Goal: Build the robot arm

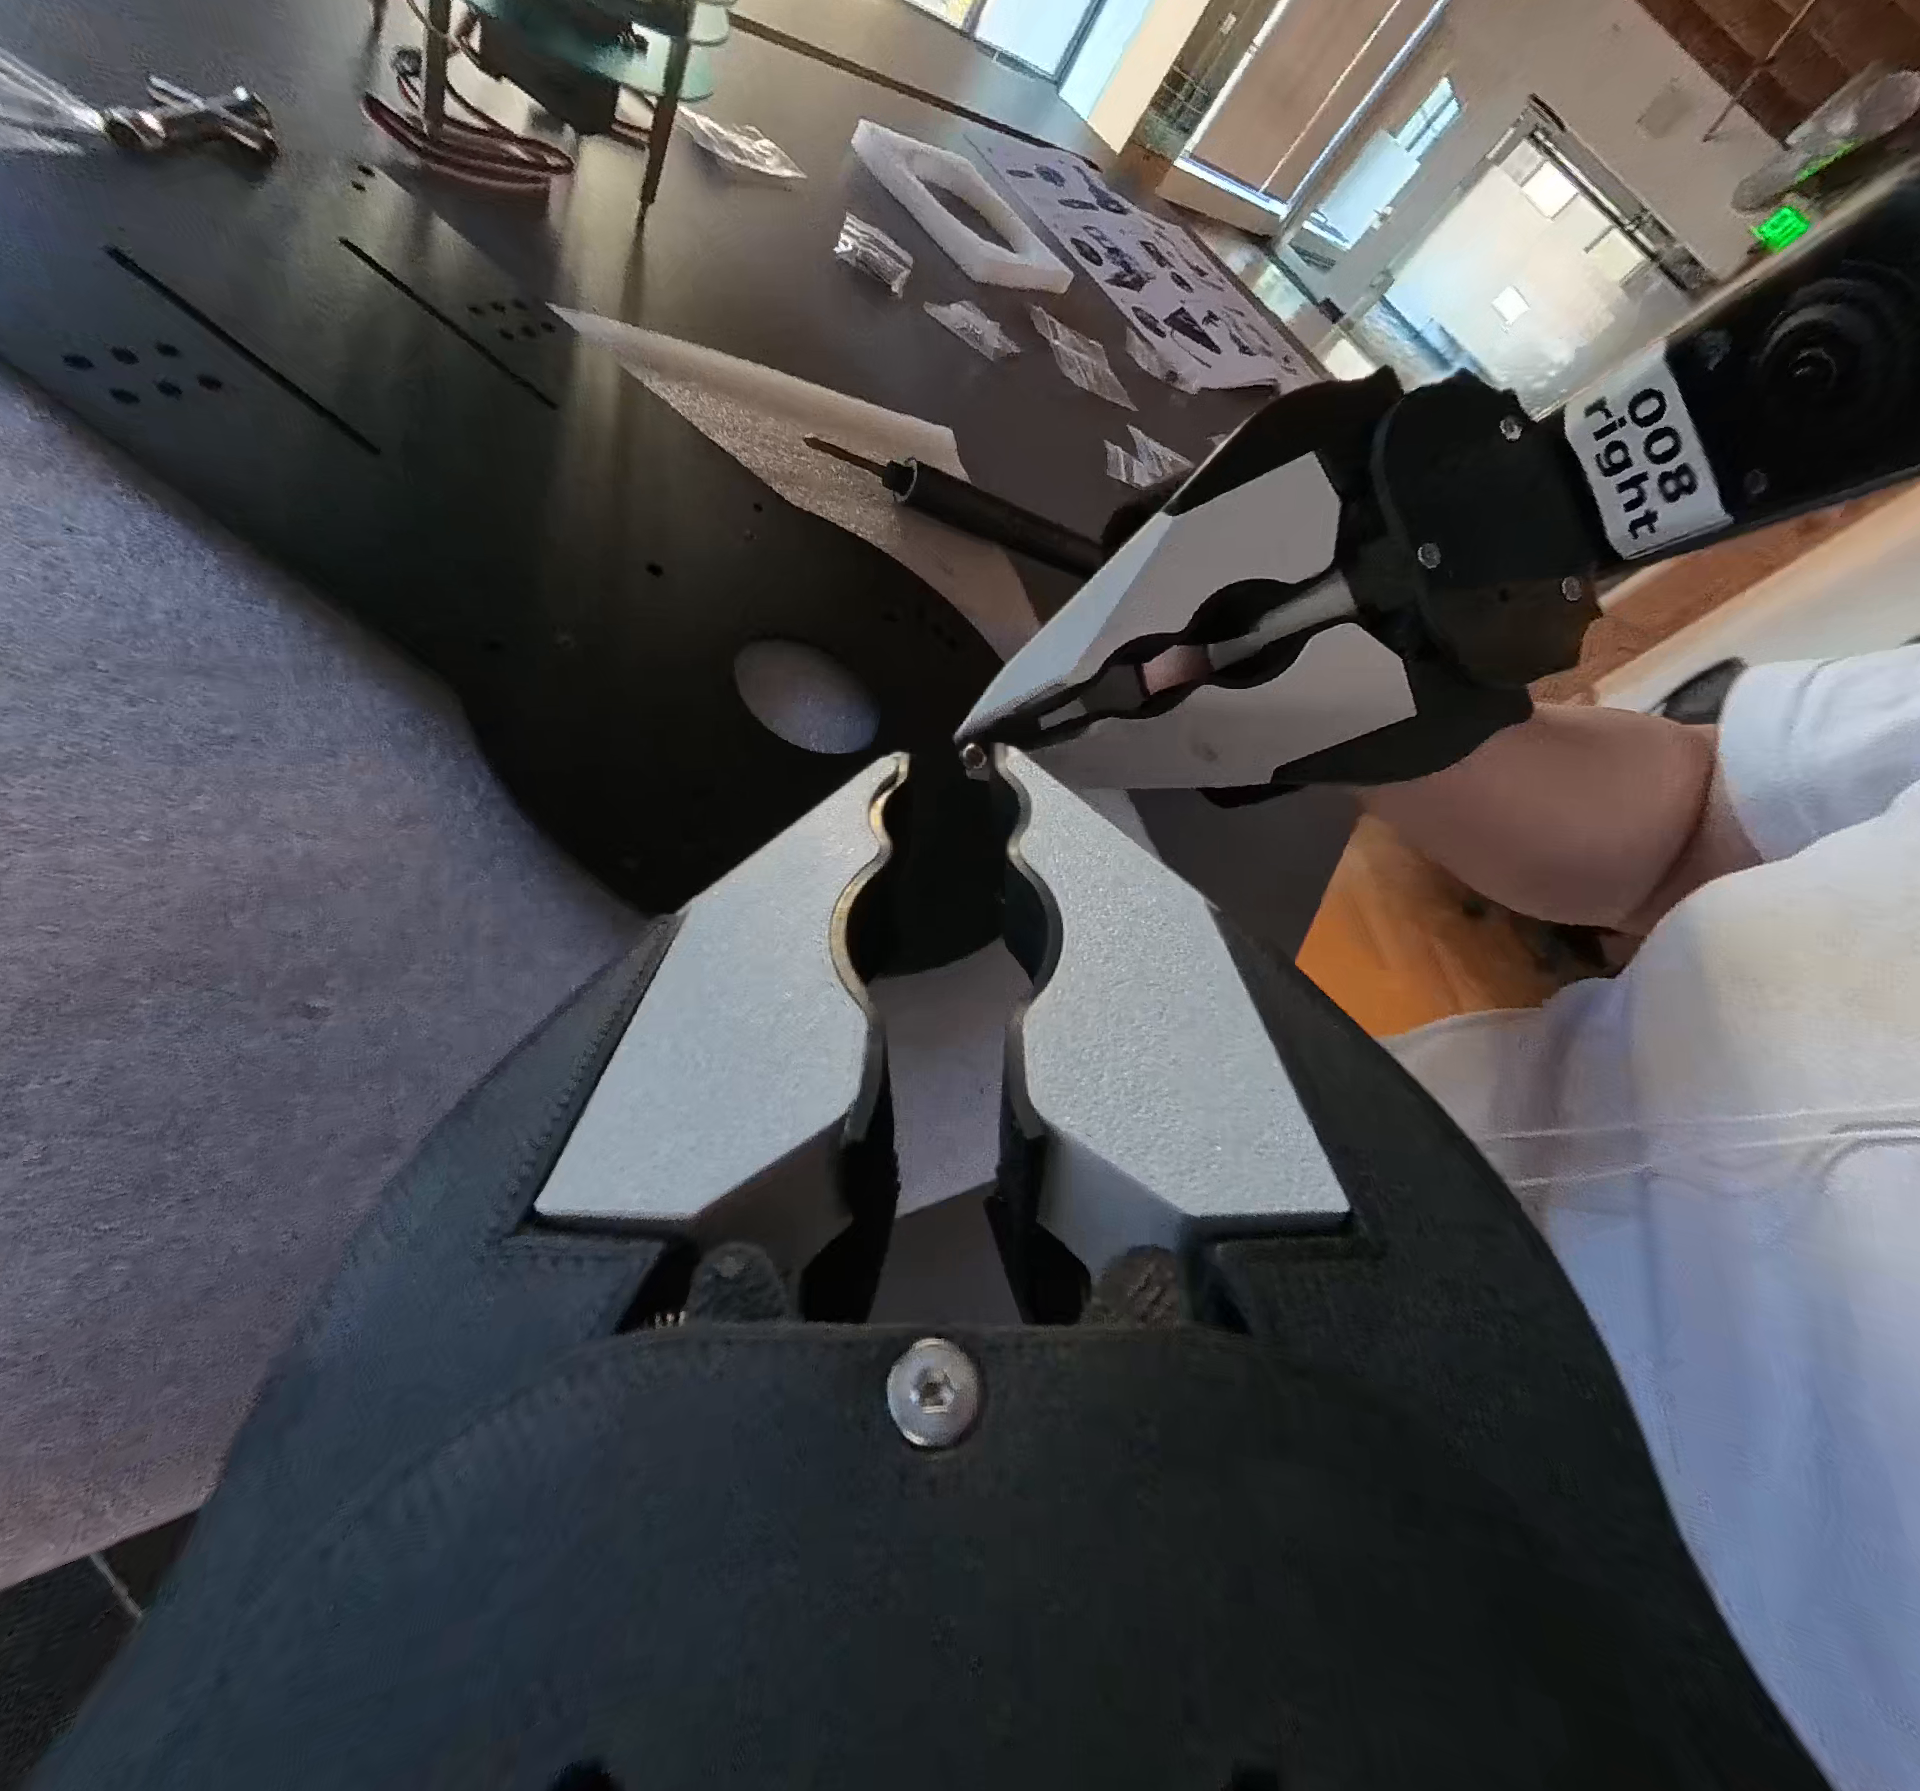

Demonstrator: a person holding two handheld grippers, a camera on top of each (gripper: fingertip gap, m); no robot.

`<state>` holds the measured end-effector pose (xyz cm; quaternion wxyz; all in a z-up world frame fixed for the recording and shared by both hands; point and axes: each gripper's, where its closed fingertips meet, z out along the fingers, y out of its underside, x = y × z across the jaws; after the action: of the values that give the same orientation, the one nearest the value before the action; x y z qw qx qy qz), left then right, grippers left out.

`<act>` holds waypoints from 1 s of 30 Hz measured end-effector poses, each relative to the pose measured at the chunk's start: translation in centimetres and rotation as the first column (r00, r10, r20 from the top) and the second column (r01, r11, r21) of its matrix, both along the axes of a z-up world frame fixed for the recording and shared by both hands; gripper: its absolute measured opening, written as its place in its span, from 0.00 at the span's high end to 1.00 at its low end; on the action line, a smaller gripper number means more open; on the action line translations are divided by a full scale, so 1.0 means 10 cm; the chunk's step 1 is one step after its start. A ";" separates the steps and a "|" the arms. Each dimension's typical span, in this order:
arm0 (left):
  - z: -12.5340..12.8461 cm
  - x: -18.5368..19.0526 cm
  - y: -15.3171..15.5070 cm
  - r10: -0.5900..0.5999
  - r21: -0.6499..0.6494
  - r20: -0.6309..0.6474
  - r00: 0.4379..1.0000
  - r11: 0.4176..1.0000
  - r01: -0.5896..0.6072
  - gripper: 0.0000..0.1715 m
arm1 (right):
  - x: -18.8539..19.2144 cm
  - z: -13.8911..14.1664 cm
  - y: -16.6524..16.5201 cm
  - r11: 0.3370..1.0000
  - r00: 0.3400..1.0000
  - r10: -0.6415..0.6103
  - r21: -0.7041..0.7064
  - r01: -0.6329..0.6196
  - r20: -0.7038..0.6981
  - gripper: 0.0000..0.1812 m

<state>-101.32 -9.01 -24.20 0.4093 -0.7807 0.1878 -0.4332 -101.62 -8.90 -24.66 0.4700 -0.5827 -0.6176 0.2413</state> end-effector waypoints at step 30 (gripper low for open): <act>-0.20 -0.09 -0.20 -0.121 -0.059 -0.349 0.929 0.993 0.107 0.99 | 0.55 0.20 0.29 0.991 0.979 -0.102 0.068 0.116 -0.179 0.92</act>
<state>-102.26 -11.04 -26.17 0.3280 -0.8412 0.2943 -0.3133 -96.13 -6.03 -22.71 0.5574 -0.5733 -0.5501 0.2410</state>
